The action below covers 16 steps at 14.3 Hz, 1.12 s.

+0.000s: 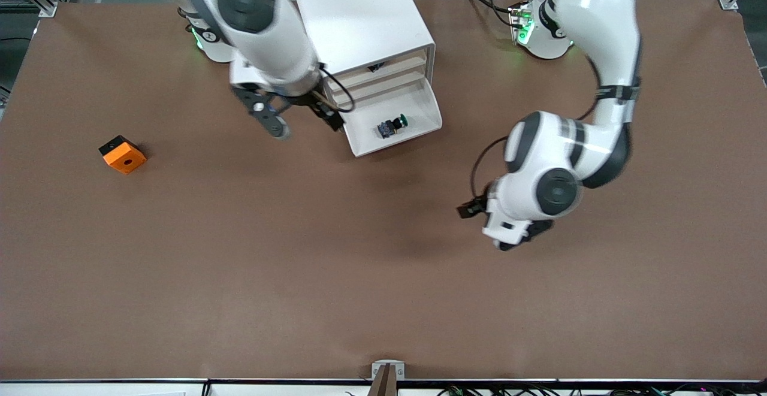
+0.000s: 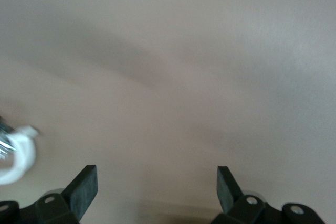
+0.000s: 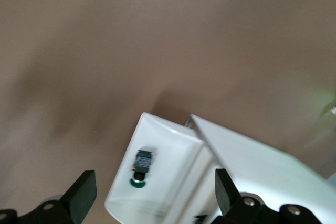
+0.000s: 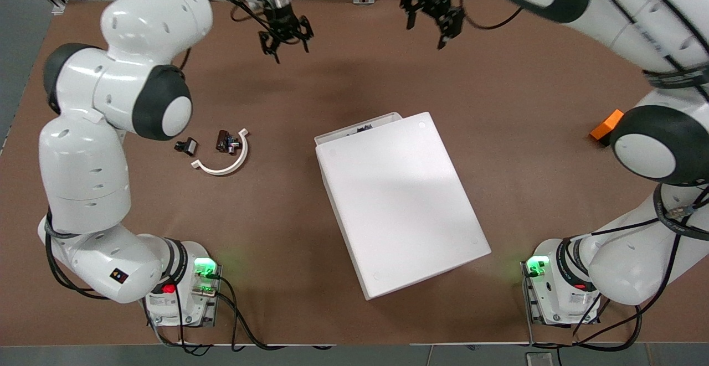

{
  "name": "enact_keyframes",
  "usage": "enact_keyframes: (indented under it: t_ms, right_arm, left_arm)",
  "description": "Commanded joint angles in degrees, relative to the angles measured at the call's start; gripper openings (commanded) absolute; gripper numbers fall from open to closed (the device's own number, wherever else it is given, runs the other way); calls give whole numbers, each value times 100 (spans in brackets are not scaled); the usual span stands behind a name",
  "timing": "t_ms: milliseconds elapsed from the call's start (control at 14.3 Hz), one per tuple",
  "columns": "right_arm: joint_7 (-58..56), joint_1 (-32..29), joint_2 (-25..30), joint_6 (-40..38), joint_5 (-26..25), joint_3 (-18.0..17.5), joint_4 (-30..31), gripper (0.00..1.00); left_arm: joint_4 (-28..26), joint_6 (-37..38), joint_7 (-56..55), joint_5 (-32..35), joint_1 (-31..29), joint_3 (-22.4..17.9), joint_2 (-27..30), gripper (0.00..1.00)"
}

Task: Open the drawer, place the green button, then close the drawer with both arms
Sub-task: 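Push the drawer shut with the left gripper while the right gripper withdraws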

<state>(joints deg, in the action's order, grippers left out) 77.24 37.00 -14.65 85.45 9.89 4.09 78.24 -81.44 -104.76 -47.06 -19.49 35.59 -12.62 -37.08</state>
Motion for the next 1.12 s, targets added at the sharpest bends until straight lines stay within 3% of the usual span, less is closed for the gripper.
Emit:
enact_keyframes:
  t_ms: [0,280,420,770,1050]
  right_arm:
    - [-1512,-744,575,-509,31,-84,121,100]
    - [-3719,-1860,946,-1012,-31,-75,182,100]
    - [-4660,-2291,1095,-1021,-337,-75,305,100]
    - [-6866,-3372,1157,-978,-523,-75,481,100]
    - [-7513,-3752,1166,-583,-829,-75,850,100]
  left_arm:
    - [-100,-307,-1039,-160,578,-4,-202,100]
    - [-573,-343,-998,-142,1142,92,-239,100]
    - [-679,-343,-1015,-142,1388,154,-195,100]
    - [-864,-334,-1007,-134,1556,496,-151,100]
    - [-935,-308,-1103,-142,1565,918,-133,100]
